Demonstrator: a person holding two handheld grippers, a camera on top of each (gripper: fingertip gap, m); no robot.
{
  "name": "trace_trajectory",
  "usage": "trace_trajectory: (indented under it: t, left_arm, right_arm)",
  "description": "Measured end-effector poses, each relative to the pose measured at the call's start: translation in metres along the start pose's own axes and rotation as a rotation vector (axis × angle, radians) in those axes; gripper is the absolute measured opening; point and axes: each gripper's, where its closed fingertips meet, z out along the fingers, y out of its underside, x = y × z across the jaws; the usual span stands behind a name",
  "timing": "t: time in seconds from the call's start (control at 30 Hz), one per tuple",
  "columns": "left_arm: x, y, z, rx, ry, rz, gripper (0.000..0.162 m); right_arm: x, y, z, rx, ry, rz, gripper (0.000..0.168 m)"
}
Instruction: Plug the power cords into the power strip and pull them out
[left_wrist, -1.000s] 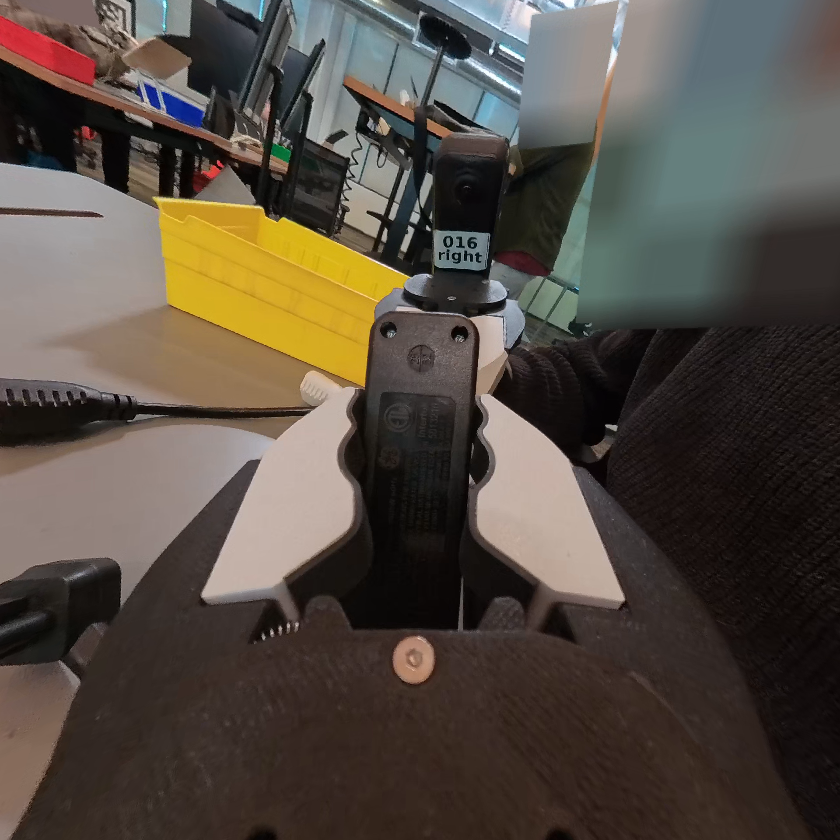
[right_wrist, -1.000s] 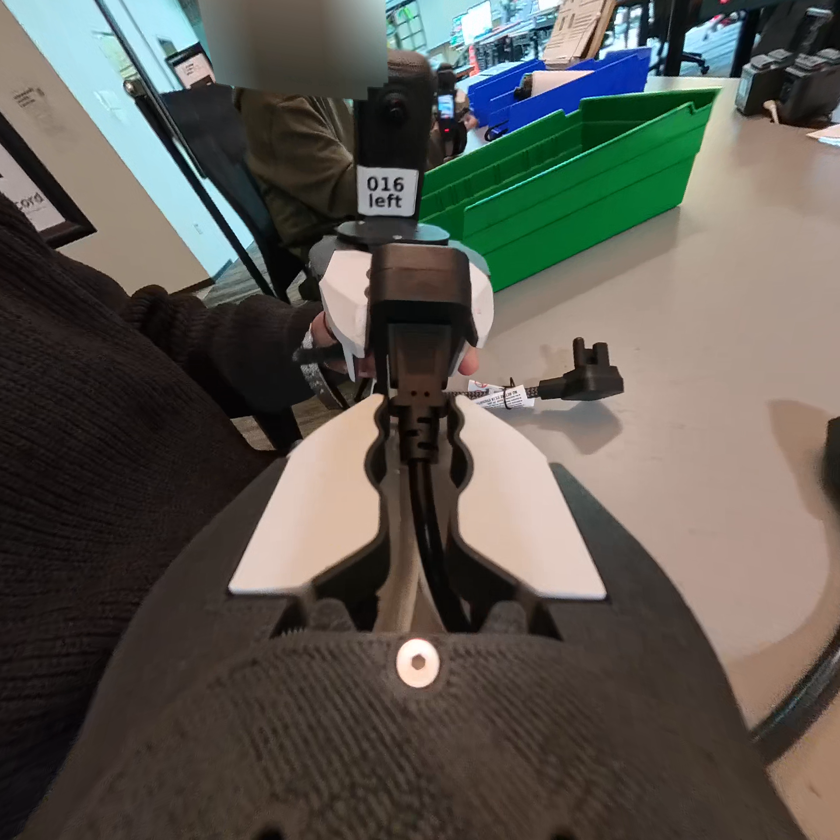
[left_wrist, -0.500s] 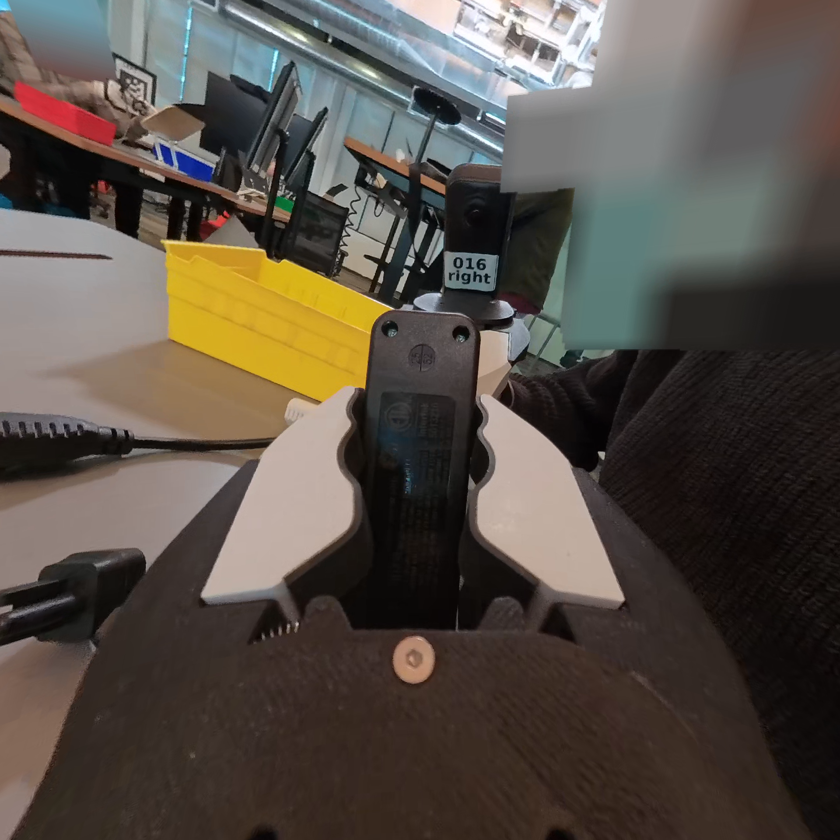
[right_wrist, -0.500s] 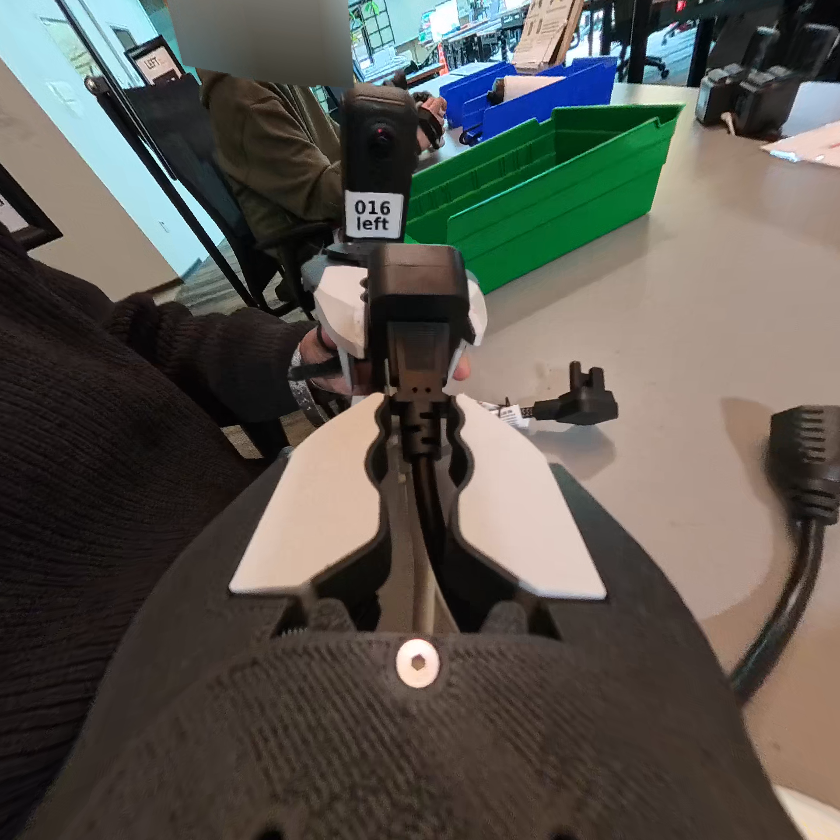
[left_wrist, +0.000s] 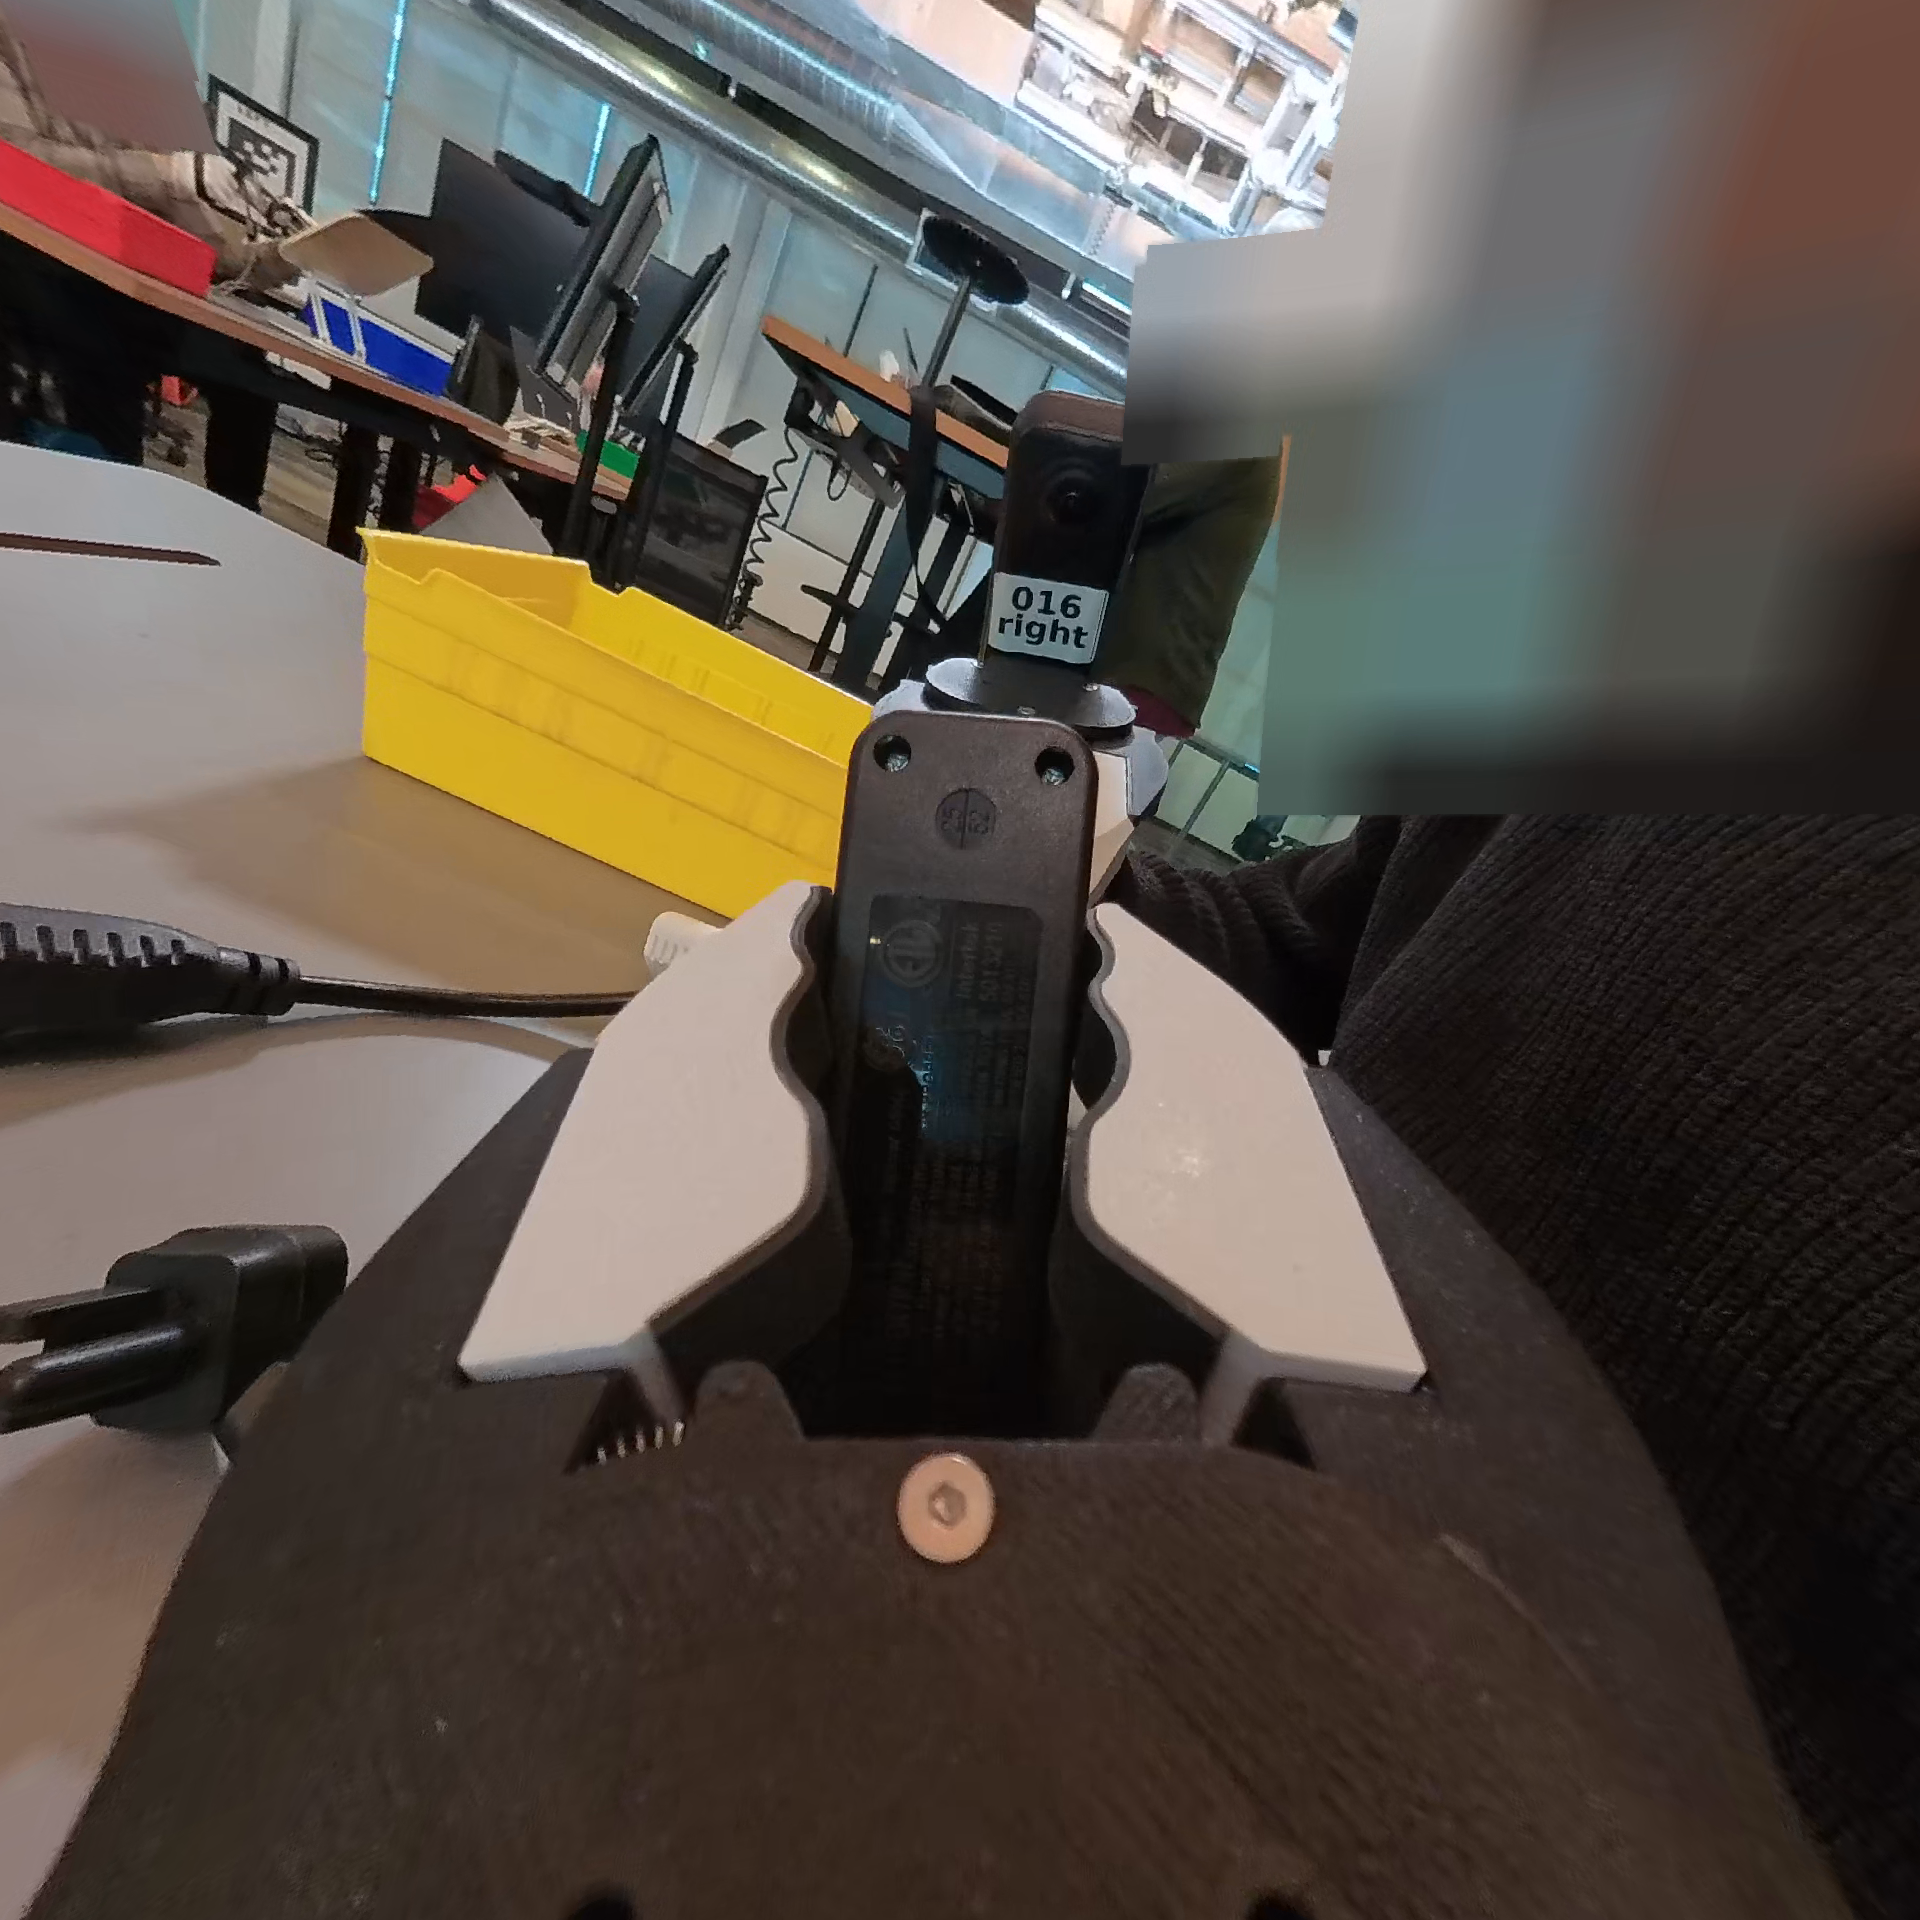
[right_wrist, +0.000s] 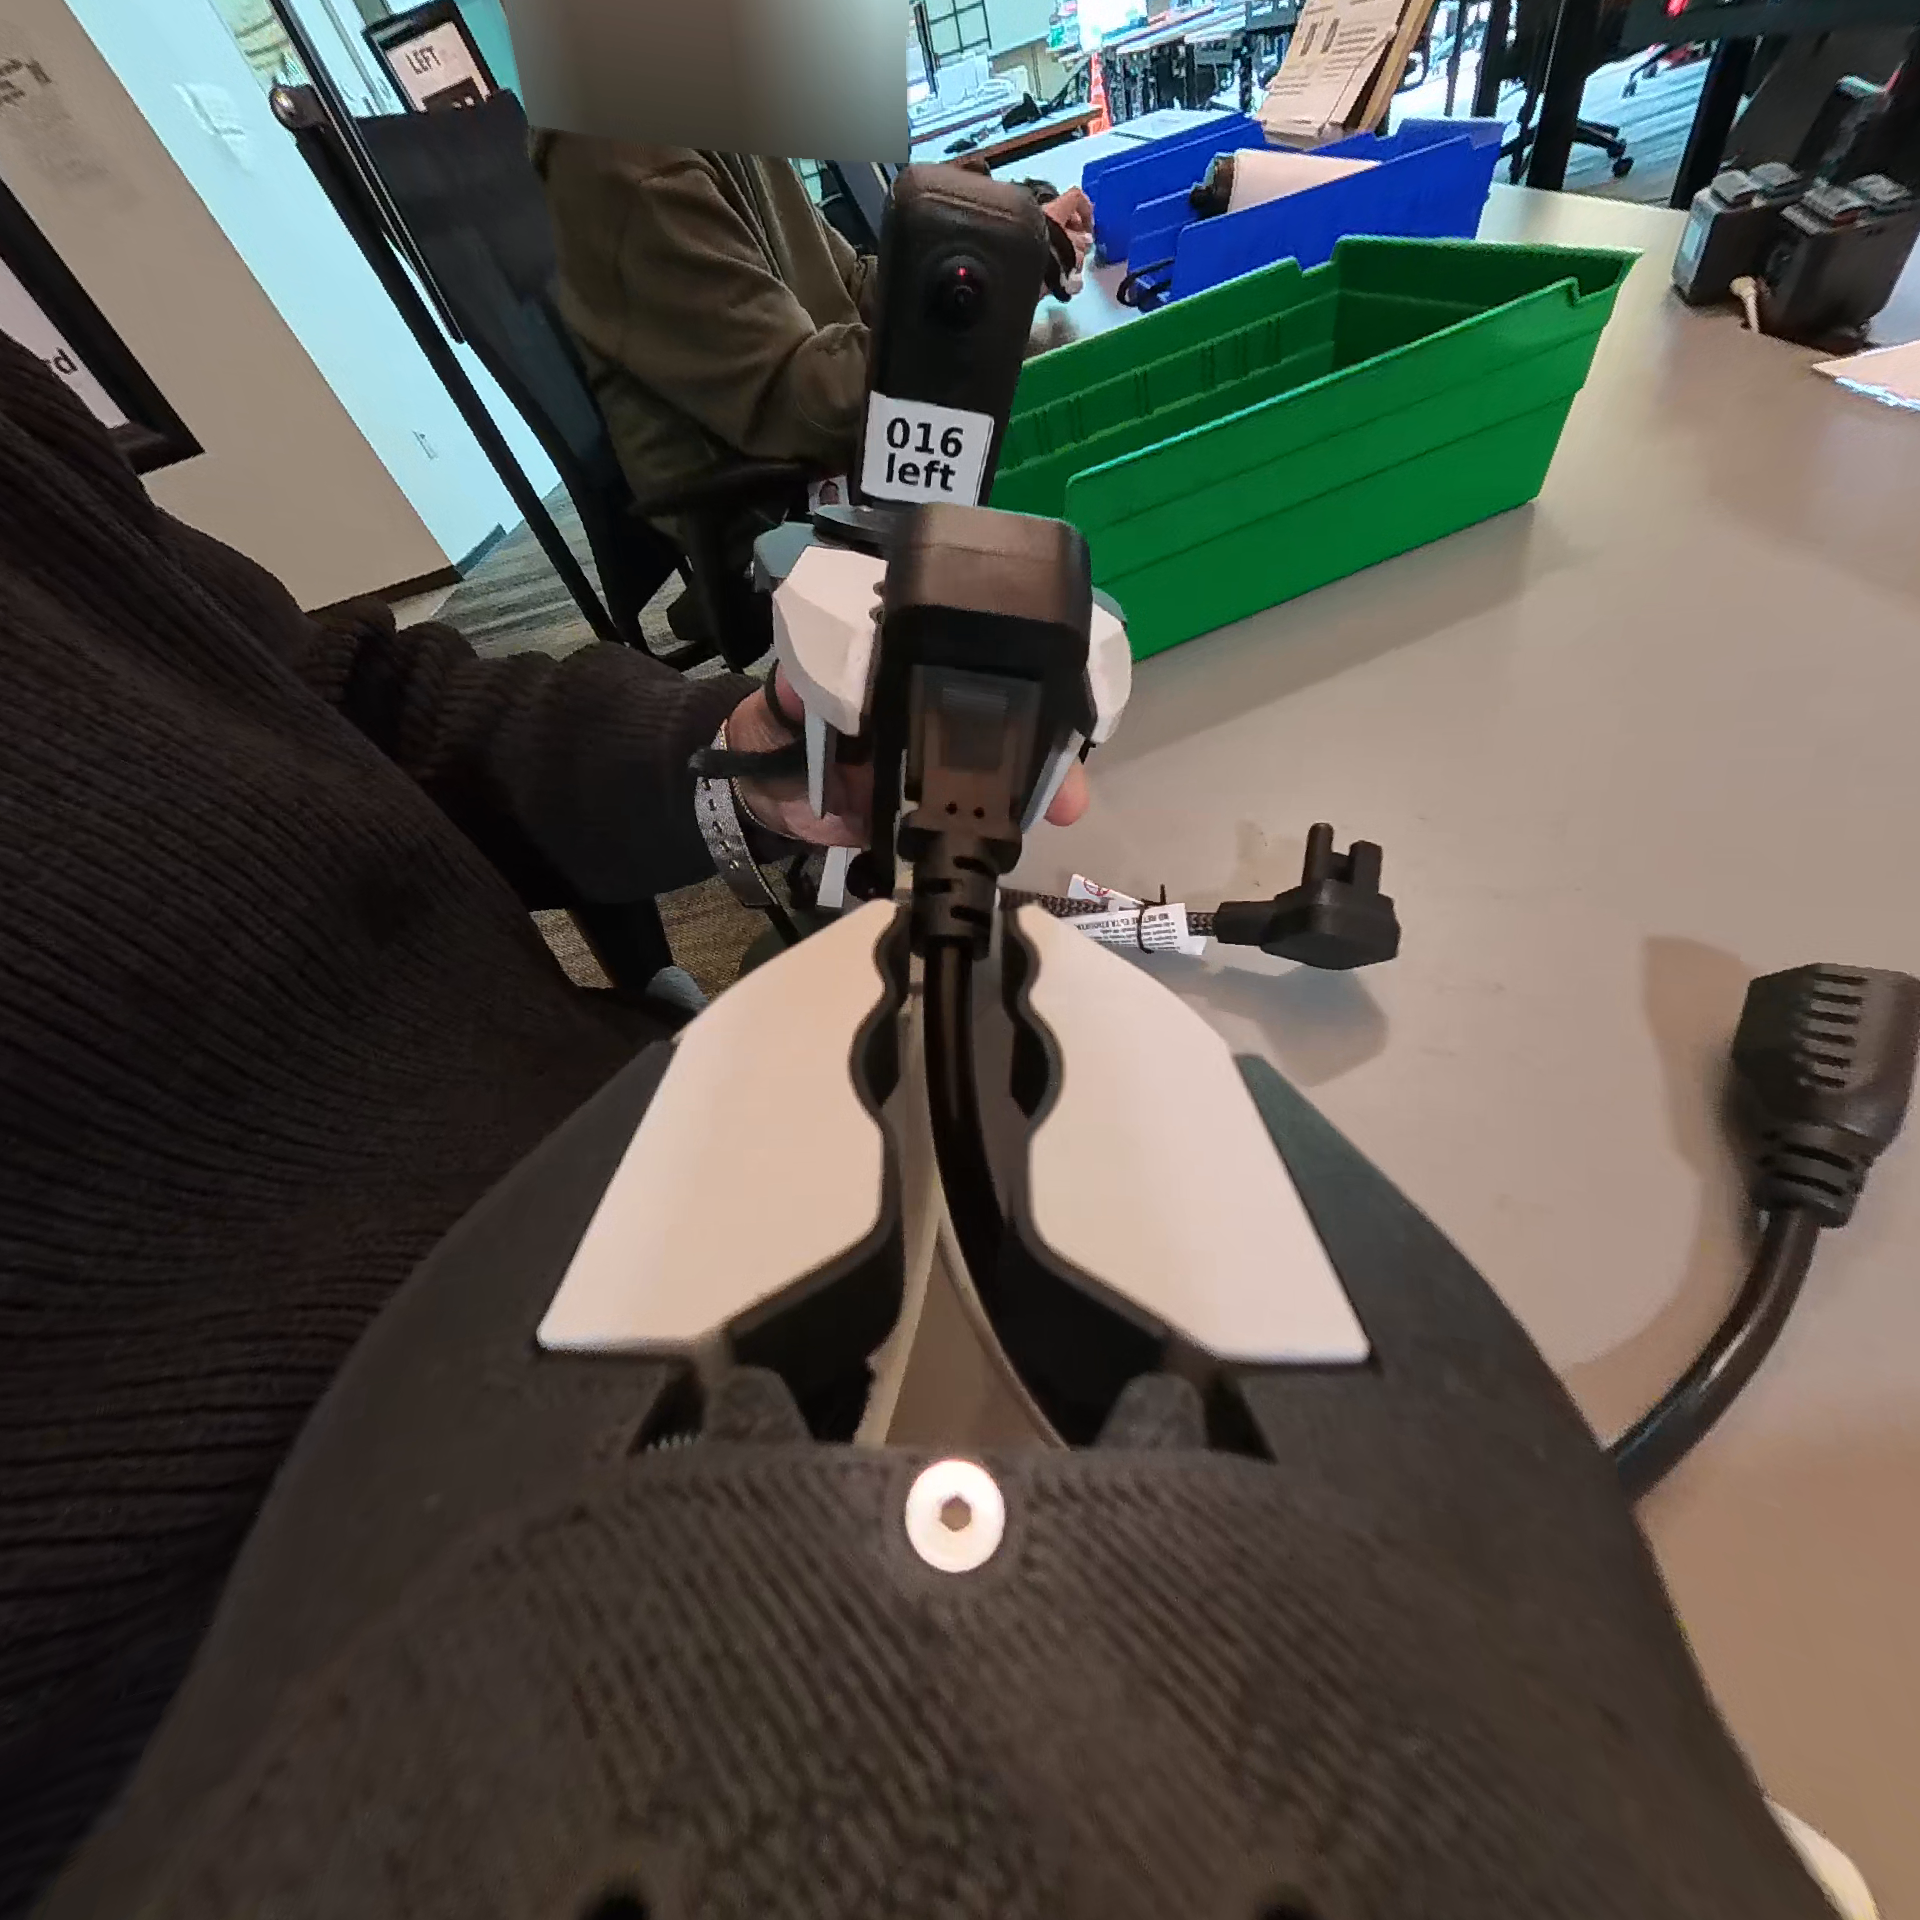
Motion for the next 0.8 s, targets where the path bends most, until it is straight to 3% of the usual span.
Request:
trace_trajectory:
  t: [0.17, 0.27, 0.4, 0.8]
  left_arm:
    - [-0.006, 0.006, 0.002, -0.052, -0.074, 0.068, 0.045]
    - [-0.003, 0.0, 0.001, -0.028, -0.048, 0.09, 0.046]
    - [0.002, -0.002, 0.004, 0.019, 0.024, -0.037, 0.046]
    - [0.004, -0.009, 0.001, 0.046, 0.035, -0.105, 0.044]
  right_arm:
    - [0.007, 0.008, 0.004, -0.067, 0.095, 0.004, 0.014]
    - [0.001, 0.001, 0.004, -0.086, 0.188, -0.127, 0.014]
    - [-0.002, -0.005, -0.001, 0.028, 0.03, 0.009, 0.014]
    - [-0.005, -0.009, -0.002, 0.047, 0.02, -0.018, 0.015]
